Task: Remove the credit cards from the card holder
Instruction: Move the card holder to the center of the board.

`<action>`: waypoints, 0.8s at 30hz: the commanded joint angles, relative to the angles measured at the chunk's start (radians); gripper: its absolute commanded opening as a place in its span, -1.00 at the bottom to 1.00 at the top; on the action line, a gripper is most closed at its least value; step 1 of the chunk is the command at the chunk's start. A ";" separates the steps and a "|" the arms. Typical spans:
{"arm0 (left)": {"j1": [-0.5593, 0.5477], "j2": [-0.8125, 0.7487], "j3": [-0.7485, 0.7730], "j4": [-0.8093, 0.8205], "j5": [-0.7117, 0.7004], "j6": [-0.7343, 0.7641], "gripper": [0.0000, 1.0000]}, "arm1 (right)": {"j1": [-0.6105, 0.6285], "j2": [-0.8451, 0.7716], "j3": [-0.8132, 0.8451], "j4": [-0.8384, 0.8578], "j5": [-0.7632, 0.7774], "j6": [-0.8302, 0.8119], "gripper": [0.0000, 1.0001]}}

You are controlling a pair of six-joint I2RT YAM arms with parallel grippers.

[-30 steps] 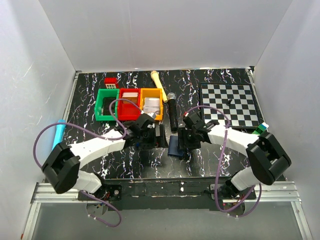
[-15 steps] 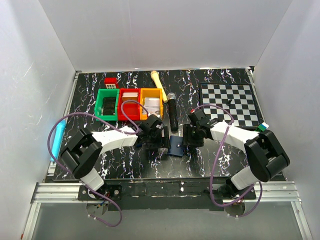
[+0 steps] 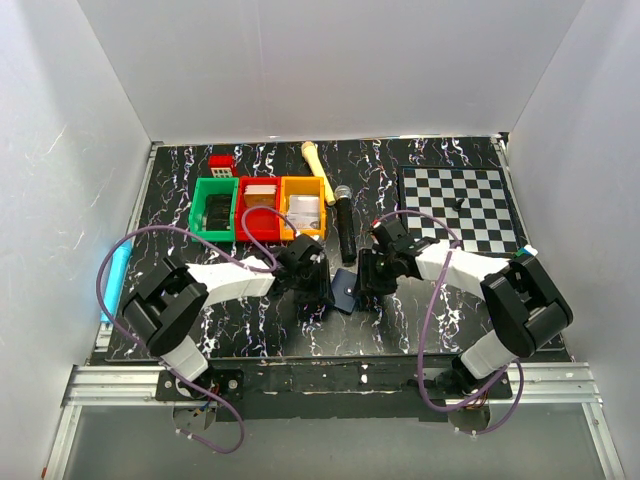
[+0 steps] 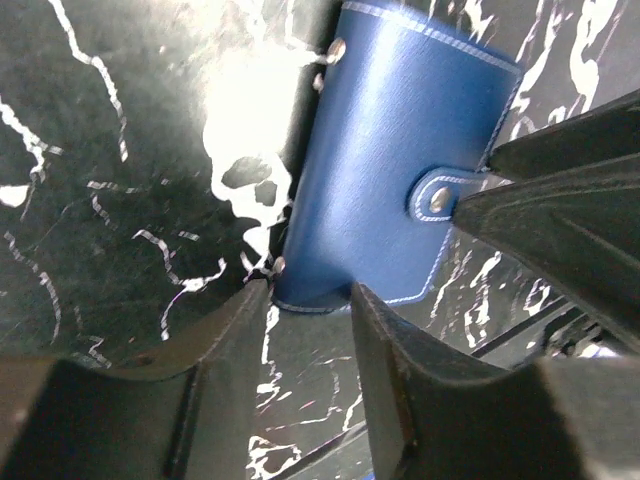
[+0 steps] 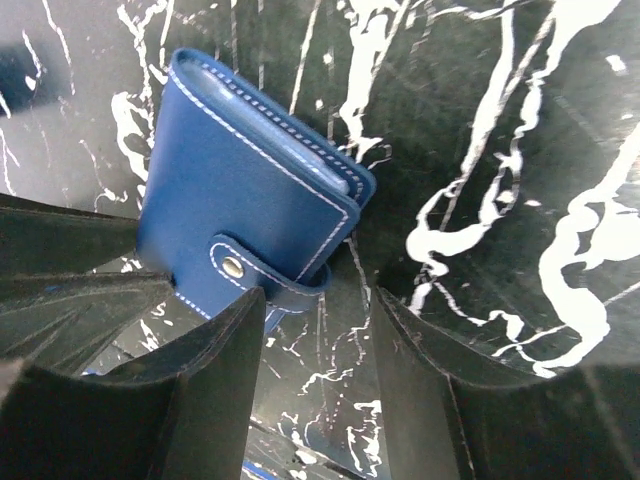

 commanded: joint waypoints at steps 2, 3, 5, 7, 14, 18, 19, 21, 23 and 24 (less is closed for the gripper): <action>-0.008 -0.098 -0.101 0.021 0.028 -0.023 -0.41 | 0.052 0.020 0.012 0.018 -0.040 0.005 0.08; -0.009 -0.114 -0.120 0.023 0.032 -0.029 -0.42 | 0.061 0.021 0.014 0.018 -0.040 0.008 0.08; -0.018 -0.143 -0.151 0.022 0.033 -0.042 -0.44 | 0.075 0.027 0.017 0.022 -0.040 0.016 0.08; -0.031 -0.173 -0.177 0.022 0.029 -0.049 -0.50 | 0.086 0.031 0.018 0.025 -0.038 0.023 0.08; -0.044 -0.284 -0.217 -0.031 -0.019 -0.055 -0.50 | 0.086 0.014 0.026 0.007 -0.017 0.019 0.11; -0.046 -0.336 -0.199 -0.095 -0.048 -0.057 -0.41 | 0.084 -0.046 0.023 -0.031 0.025 0.014 0.18; -0.046 -0.348 -0.193 -0.116 -0.054 -0.054 -0.37 | 0.084 -0.061 0.018 -0.039 0.029 0.014 0.19; -0.048 -0.379 -0.181 -0.150 -0.068 -0.052 -0.28 | 0.084 -0.090 0.006 -0.045 0.036 0.014 0.21; -0.049 -0.413 -0.177 -0.169 -0.083 -0.054 -0.20 | 0.084 -0.107 -0.006 -0.039 0.036 0.017 0.21; -0.049 -0.425 -0.177 -0.172 -0.094 -0.055 -0.17 | 0.086 -0.114 -0.012 -0.031 0.028 0.025 0.21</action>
